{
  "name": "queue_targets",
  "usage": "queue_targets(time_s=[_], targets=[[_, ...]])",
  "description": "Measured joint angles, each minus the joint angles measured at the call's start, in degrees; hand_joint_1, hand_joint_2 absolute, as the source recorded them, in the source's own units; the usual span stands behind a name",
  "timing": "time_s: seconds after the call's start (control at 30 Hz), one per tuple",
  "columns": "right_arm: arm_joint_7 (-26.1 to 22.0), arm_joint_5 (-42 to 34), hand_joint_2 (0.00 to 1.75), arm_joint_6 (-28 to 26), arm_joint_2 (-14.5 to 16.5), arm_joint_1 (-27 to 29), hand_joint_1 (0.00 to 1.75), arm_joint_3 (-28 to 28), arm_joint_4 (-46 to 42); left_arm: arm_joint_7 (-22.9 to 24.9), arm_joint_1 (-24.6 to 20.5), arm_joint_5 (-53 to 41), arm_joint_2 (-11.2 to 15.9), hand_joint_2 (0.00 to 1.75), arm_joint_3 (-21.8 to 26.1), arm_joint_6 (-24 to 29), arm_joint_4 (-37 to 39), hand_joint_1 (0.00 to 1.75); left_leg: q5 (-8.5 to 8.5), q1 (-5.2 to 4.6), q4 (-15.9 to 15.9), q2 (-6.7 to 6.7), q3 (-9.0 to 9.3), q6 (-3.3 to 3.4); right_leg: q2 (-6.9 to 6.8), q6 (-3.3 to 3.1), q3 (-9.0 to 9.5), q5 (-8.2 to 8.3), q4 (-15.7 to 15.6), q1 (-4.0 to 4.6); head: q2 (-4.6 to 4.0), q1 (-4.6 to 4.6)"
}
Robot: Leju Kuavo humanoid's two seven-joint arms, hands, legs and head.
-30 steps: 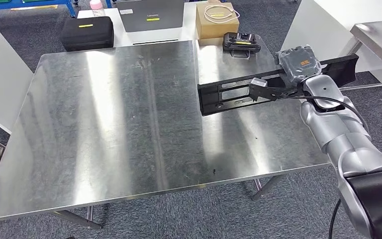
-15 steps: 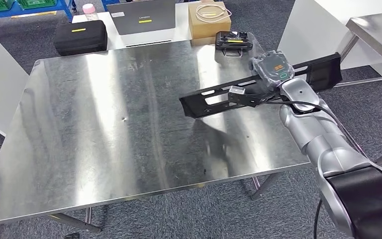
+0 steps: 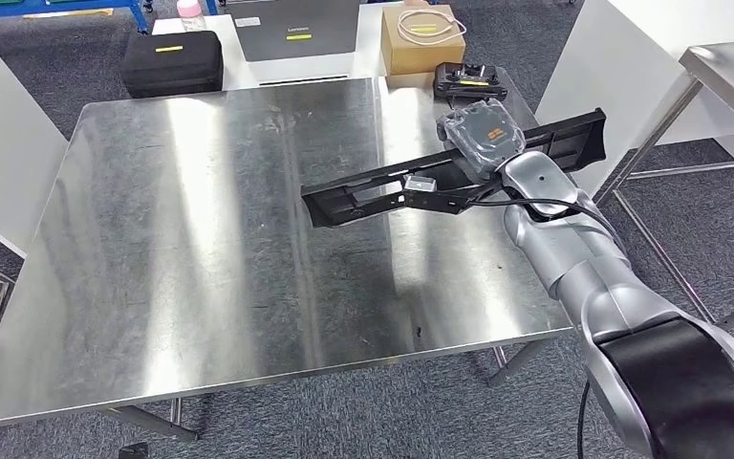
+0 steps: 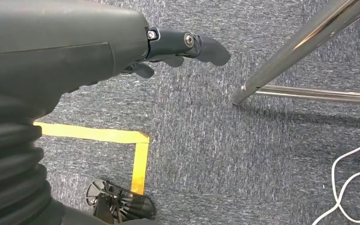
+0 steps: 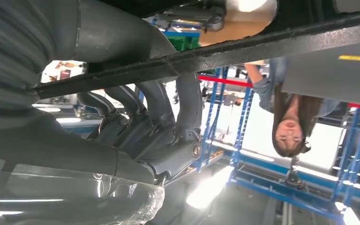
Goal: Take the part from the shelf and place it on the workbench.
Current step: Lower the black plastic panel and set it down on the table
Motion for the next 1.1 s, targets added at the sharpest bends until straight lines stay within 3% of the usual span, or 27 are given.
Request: queue_targets(time_s=[0.07, 0.13, 0.23, 0.3, 0.4, 0.43, 0.47, 0.5, 0.57, 0.6, 0.63, 0.73, 0.93, 1.1], targets=[[-0.2, 0.0, 1.75, 0.1, 0.3, -0.1, 1.75, 0.0, 0.0, -0.1, -0.1, 0.0, 0.0, 1.75, 0.0, 0.0, 0.0, 0.00, -0.22, -0.15, 0.4, -0.08, -0.10, -0.30, -0.11, 0.67, 4.59, 3.20, -8.9, 0.03, 0.00, 0.04], [-0.2, 0.0, 1.75, 0.3, 0.6, -0.2, 1.75, 0.0, 0.1, -0.2, -0.1, 0.0, 0.0, 1.75, 0.0, 0.0, 0.0, 0.00, -0.55, -0.37, 0.9, -0.10, -0.37, -0.77, -0.18, 0.38, 7.47, 5.07, -14.3, 0.11, 0.00, 0.02], [-0.2, -0.2, 1.75, 0.3, 0.9, -0.1, 1.75, 0.0, 0.1, -0.3, -0.1, 0.0, 0.1, 1.75, 0.0, 0.0, 0.0, 0.00, -0.86, -0.23, 1.3, -0.09, -0.59, -1.55, -0.14, -0.63, 7.78, 5.48, -15.0, -0.12, 0.00, 0.04], [-0.2, -0.3, 1.75, 0.2, 1.0, -0.1, 1.75, 0.0, 0.1, -0.3, 0.0, 0.0, 0.2, 1.75, 0.0, -0.1, 0.0, 0.00, -2.66, 0.07, 3.8, 0.00, -1.58, -2.39, -0.13, -1.25, 8.09, 5.62, -15.2, -0.62, 0.00, -0.21], [0.0, -0.4, 1.75, -0.1, 1.3, 0.0, 1.75, 0.0, 0.2, -0.3, 0.0, 0.0, 0.2, 1.75, 0.0, -0.3, 0.0, 0.00, -8.08, 0.78, 14.7, 0.13, -6.72, -3.64, -0.11, -1.58, 8.28, 5.55, -15.2, -0.72, 0.00, -0.47], [0.0, -0.6, 1.75, -0.2, 1.3, 0.1, 1.75, -0.1, 0.2, -0.3, 0.0, 0.0, 0.2, 1.75, 0.1, -0.3, 0.0, 0.00, -8.79, 0.99, 17.4, 0.16, -8.17, -3.97, -0.10, -1.64, 8.30, 5.49, -15.2, -0.72, 0.00, -0.46], [0.0, -0.8, 1.75, -0.4, 1.3, 0.2, 1.75, -0.1, 0.2, -0.3, 0.1, 0.0, 0.2, 1.75, 0.1, -0.3, 0.0, 0.00, -8.16, 1.26, 17.7, 0.20, -8.45, -4.34, -0.10, -1.74, 8.34, 5.41, -15.1, -0.77, 0.00, -0.47], [0.0, -1.0, 1.75, -0.6, 1.3, 0.3, 1.75, -0.2, 0.2, -0.3, 0.1, 0.0, 0.2, 1.75, 0.1, -0.3, 0.0, 0.00, -6.52, 1.60, 15.7, 0.26, -7.59, -4.74, -0.10, -1.86, 8.41, 5.30, -15.0, -0.86, 0.00, -0.44], [-0.3, -1.2, 1.75, -1.0, 1.3, 0.3, 1.75, -0.2, 0.2, -0.3, 0.1, -0.1, 0.1, 1.75, 0.2, -0.4, 0.0, 0.00, -2.63, 2.26, 7.5, 0.32, -3.48, -5.85, -0.03, -1.80, 8.44, 4.87, -14.4, -0.89, 0.00, -0.52], [-0.4, -1.2, 1.75, -1.1, 1.3, 0.3, 1.75, -0.3, 0.2, -0.2, 0.1, -0.1, 0.0, 1.75, 0.2, -0.4, 0.0, 0.00, -1.44, 2.41, 4.4, 0.21, -1.92, -5.98, 0.03, -1.65, 8.33, 4.66, -14.1, -0.72, 0.00, -0.59], [-0.6, -1.2, 1.75, -1.2, 1.3, 0.2, 1.75, -0.3, 0.2, -0.2, 0.1, -0.1, 0.0, 1.75, 0.2, -0.4, 0.1, 0.00, -1.00, 2.42, 2.4, 0.11, -0.98, -5.74, 0.11, -1.42, 8.15, 4.51, -13.9, -0.42, 0.00, -0.62], [-1.0, -0.8, 1.75, -1.1, 1.2, 0.2, 1.75, -0.3, 0.2, -0.1, 0.1, -0.1, -0.1, 1.75, 0.2, -0.4, 0.1, 0.00, -0.99, 1.82, 1.9, -0.04, -1.04, -4.48, 0.24, -0.95, 7.77, 4.57, -13.9, 0.18, 0.00, -0.48], [-2.1, -0.6, 1.75, -1.1, 1.5, 0.4, 1.75, -0.3, 0.3, -0.2, 0.2, -0.1, -0.1, 1.75, 0.3, -0.3, 0.1, 0.00, -0.93, 0.84, 1.9, -0.10, -1.18, -3.54, 0.15, 0.10, 7.72, 4.74, -14.2, -0.17, 0.00, -0.48], [-2.4, -0.6, 1.75, -1.0, 1.7, 0.4, 1.75, -0.3, 0.3, -0.2, 0.2, -0.1, -0.1, 1.75, 0.3, -0.3, 0.1, 0.00, -0.90, 0.67, 1.9, -0.10, -1.20, -3.42, 0.15, 0.20, 7.72, 4.78, -14.2, -0.30, 0.00, -0.48]])
